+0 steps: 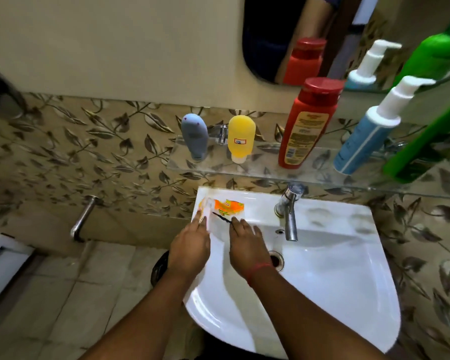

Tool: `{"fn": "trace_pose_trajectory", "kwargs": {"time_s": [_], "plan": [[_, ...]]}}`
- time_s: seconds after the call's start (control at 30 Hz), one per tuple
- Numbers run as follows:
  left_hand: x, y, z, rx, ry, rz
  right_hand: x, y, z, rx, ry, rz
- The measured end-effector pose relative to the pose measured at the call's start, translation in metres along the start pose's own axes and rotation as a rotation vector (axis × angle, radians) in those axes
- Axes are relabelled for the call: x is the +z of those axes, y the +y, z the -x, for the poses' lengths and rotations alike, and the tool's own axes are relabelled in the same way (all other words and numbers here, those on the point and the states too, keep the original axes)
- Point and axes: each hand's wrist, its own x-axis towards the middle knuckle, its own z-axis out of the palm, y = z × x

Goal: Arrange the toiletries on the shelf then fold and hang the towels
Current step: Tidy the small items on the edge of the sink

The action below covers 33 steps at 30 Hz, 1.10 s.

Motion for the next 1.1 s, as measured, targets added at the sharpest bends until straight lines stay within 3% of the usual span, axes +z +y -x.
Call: {"fn": "trace_pose_trajectory", "kwargs": {"time_s": [0.2,0.33,0.43,0.57,0.7,0.93,1.1], "plan": [[-0.022,-0.054,0.049,-0.384,0.311,0.254,0.010,-0.064,0.005,-0.237,0.142,-0.202],[-0.017,-0.111,0.081,-0.480,0.330,0.315,0.012,-0.117,0.011,-0.345,0.113,-0.325],[-0.005,-0.155,0.090,-0.441,0.256,0.378,0.031,-0.155,0.004,-0.345,0.026,-0.431],[0.031,-0.212,0.081,-0.451,-0.006,0.458,0.062,-0.195,-0.011,-0.196,-0.128,-0.588],[0.097,-0.272,0.067,-0.419,-0.211,0.546,0.145,-0.221,-0.048,0.064,-0.334,-0.650],[0.237,-0.348,0.031,-0.410,-0.415,0.741,0.324,-0.240,-0.118,0.513,-0.526,-0.671],[0.341,-0.376,0.008,-0.462,-0.497,0.878,0.438,-0.222,-0.168,0.651,-0.548,-0.657]]}}
